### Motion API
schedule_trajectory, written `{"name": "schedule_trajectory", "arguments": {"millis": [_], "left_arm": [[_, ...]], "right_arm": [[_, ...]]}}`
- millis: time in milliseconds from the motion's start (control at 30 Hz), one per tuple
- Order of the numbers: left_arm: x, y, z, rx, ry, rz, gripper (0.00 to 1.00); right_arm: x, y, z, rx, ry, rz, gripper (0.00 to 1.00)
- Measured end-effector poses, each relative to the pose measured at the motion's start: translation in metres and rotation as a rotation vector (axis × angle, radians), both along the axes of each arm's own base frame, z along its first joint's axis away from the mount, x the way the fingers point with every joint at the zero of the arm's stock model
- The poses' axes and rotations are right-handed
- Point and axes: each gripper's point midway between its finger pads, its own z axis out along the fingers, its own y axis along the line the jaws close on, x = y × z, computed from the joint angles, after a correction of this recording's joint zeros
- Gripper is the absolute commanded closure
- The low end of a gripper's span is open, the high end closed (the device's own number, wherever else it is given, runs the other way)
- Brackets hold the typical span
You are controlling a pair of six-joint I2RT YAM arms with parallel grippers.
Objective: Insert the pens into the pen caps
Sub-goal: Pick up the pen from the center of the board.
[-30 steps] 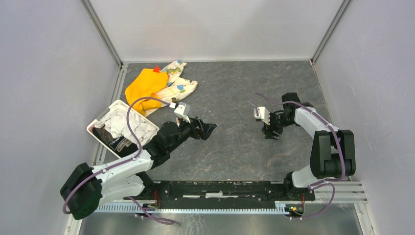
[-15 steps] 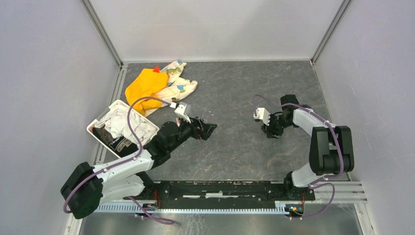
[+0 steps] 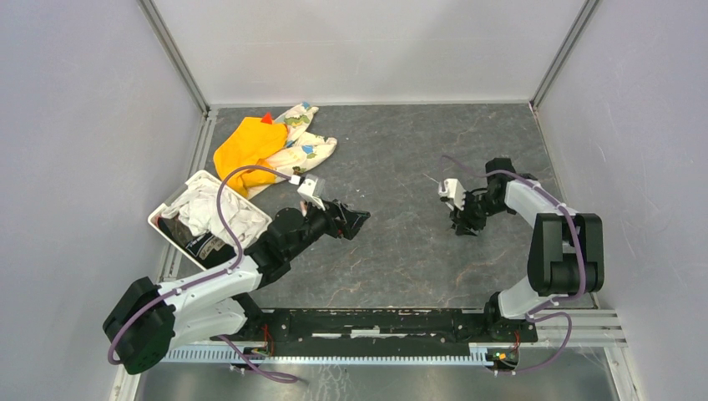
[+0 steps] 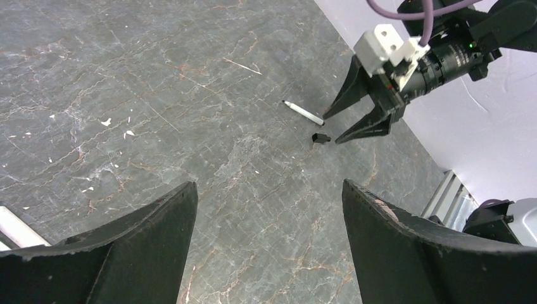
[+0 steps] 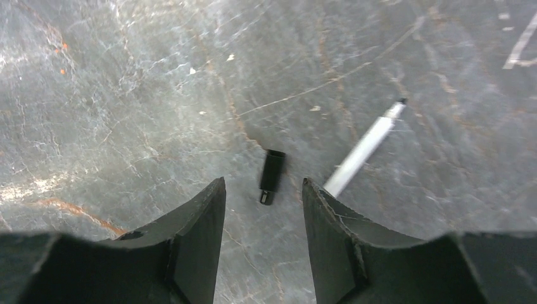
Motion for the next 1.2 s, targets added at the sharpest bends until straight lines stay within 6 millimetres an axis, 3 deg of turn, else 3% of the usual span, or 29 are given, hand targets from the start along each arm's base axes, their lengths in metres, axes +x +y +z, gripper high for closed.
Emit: {"name": "schedule_trajectory", "arguments": {"millis": [300,467,800,1067,1200], "left_arm": [[-0.001,0.001,0.003,-0.007,-0.006,0.000,0.12],[-0.002,0.002,0.004,-0.010,-0.010,0.000,0.12],[-0.004,0.004,0.003,-0.011,-0.010,0.000,0.12],[-0.004,0.004,0.003,-0.011,-0.010,0.000,0.12],[-0.004,0.004,0.003,-0.012,-0.010,0.000,0.12]], "right_arm": [[0.032,-0.009,0.017,0.033,-0.078,-0.141,0.46],[0.047,-0.013,0.006,0.021,-0.052,-0.217,0.47],[0.054,-0.016,-0.011,-0.068,-0.038,-0.285,0.54],[0.050,-0.024,-0.024,-0.125,-0.017,-0.324,0.67],[0.048,-0.024,-0.024,-0.128,-0.008,-0.331,0.92]]}}
